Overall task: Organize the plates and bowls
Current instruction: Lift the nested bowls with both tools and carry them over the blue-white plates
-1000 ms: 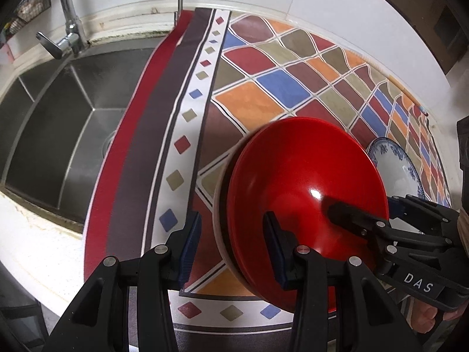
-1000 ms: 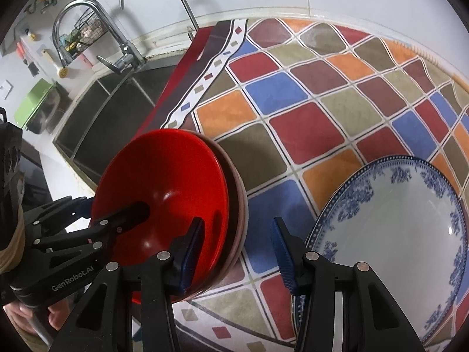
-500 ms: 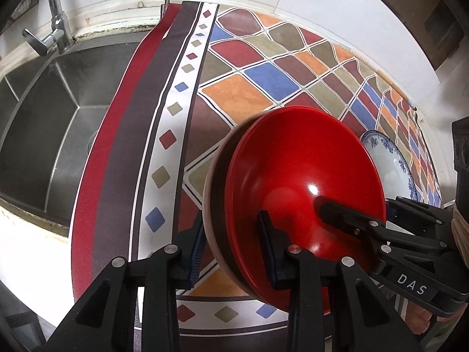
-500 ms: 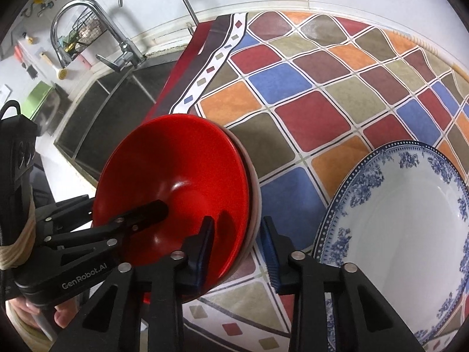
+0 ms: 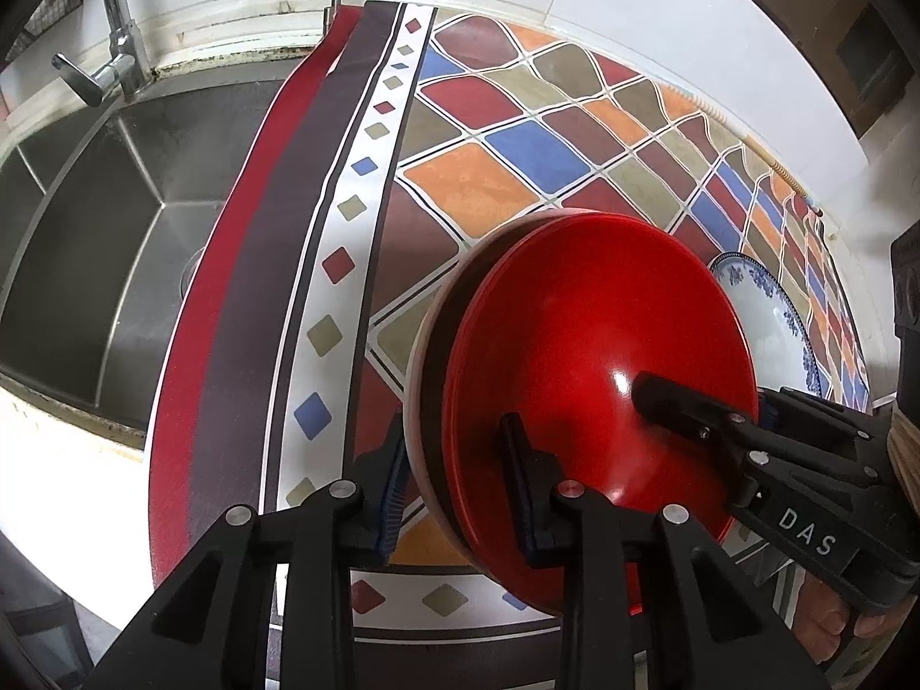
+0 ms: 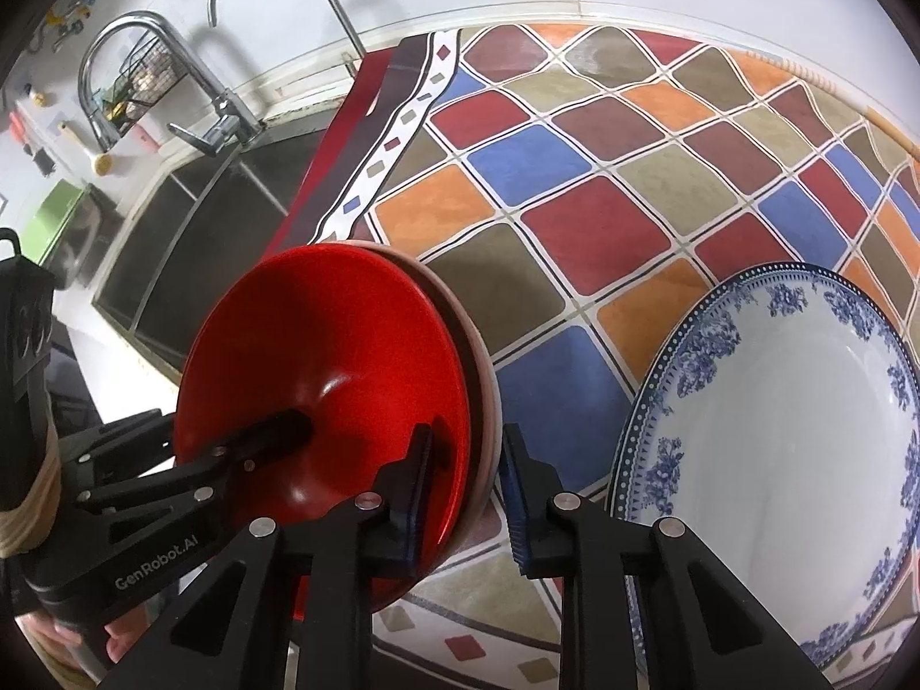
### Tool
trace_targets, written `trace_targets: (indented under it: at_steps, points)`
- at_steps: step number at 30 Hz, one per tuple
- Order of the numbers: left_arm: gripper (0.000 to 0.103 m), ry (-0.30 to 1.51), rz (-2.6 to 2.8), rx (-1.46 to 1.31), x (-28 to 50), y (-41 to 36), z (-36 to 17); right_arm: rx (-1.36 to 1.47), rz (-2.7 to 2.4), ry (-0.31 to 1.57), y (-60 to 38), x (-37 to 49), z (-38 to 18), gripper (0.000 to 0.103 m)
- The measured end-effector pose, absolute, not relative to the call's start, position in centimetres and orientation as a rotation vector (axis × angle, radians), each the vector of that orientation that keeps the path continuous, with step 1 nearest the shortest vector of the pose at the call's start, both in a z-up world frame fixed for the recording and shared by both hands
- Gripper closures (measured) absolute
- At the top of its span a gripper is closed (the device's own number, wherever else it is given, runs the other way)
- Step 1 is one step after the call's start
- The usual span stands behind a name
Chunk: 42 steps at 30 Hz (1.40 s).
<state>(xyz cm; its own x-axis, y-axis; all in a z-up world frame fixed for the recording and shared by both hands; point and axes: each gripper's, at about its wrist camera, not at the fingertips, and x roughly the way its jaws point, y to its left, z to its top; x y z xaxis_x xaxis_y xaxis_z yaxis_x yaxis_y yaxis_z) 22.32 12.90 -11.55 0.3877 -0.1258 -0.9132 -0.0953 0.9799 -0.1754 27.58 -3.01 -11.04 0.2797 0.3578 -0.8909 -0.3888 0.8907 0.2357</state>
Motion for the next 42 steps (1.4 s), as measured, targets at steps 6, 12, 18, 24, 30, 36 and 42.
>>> trace_targets:
  at_steps: [6, 12, 18, 24, 30, 36, 42]
  points:
    - [0.074, 1.159, -0.008, -0.208, 21.7, 12.7, -10.9, -0.009, 0.494, 1.176, -3.3, 27.3, -10.7, 0.081]
    - [0.074, 1.132, 0.009, -0.191, 21.3, 11.9, -9.9, 0.005, 0.505, 1.168, -3.8, 27.1, -10.1, 0.081]
    - [0.075, 1.158, 0.026, -0.212, 21.4, 11.7, -10.1, 0.004, 0.516, 1.157, -4.4, 27.0, -9.5, 0.081]
    - [0.075, 1.174, 0.041, -0.195, 20.1, 11.0, -9.7, -0.014, 0.544, 1.215, -4.4, 27.1, -10.2, 0.081]
    - [0.075, 1.173, 0.05, -0.199, 19.8, 11.0, -9.7, -0.01, 0.576, 1.289, -4.7, 26.4, -11.1, 0.081]
    - [0.075, 1.163, 0.055, -0.209, 20.4, 11.2, -9.4, -0.012, 0.576, 1.288, -4.3, 27.0, -11.2, 0.081]
    - [0.075, 1.125, 0.016, -0.176, 21.0, 9.5, -7.7, 0.004, 0.563, 1.241, -4.9, 27.5, -9.4, 0.081]
